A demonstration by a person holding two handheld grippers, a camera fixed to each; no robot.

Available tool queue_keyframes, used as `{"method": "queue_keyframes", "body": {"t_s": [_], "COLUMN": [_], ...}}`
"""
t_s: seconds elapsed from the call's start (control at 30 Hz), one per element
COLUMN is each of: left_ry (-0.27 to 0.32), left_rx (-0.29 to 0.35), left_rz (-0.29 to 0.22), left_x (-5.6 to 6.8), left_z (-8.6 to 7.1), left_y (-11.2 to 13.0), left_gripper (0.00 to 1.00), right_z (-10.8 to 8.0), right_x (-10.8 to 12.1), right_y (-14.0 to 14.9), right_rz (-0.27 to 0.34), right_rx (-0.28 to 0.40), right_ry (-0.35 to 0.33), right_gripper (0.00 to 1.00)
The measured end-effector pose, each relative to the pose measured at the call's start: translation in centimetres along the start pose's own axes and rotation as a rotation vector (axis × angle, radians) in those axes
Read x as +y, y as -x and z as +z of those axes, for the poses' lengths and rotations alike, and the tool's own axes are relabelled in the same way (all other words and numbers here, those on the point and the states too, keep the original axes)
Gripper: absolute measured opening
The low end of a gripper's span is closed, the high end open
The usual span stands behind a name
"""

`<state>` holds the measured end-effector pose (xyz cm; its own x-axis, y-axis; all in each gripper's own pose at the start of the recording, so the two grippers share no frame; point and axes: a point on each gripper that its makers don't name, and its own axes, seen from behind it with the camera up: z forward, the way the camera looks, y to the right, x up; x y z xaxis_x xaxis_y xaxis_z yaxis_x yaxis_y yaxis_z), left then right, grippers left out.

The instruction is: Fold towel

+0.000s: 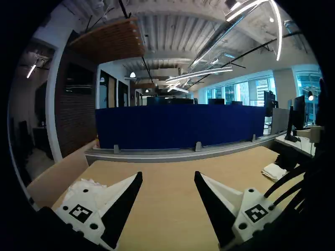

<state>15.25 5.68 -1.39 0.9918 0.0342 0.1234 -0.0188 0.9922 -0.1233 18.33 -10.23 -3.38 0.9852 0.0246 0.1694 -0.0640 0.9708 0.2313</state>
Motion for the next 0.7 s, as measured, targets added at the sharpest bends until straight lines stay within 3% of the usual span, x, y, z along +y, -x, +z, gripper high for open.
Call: {"method": "queue_keyframes", "body": {"t_s": [0.3,0.5,0.7], "left_ry": [-0.016,-0.045,-0.063], "left_rx": [0.044,0.047,0.075], "left_rz": [-0.011,-0.004,-0.006], "left_x": [-1.0,-2.2,-2.6], "left_z": [-0.1,0.0,0.0], "left_y": [0.2,2.2,4.2], "left_gripper": [0.92,0.92,0.92], "right_z": [0.6,0.8,1.4], "right_x": [-1.3,-2.7,-4.2], "right_y": [0.9,1.7,2.3], "right_rz": [-0.019,-0.016,-0.011], "right_rx": [-0.069,-0.115,-0.153], "right_ry": [-0.023,-0.057,-0.079], "right_gripper": [1.0,1.0,1.0]}}
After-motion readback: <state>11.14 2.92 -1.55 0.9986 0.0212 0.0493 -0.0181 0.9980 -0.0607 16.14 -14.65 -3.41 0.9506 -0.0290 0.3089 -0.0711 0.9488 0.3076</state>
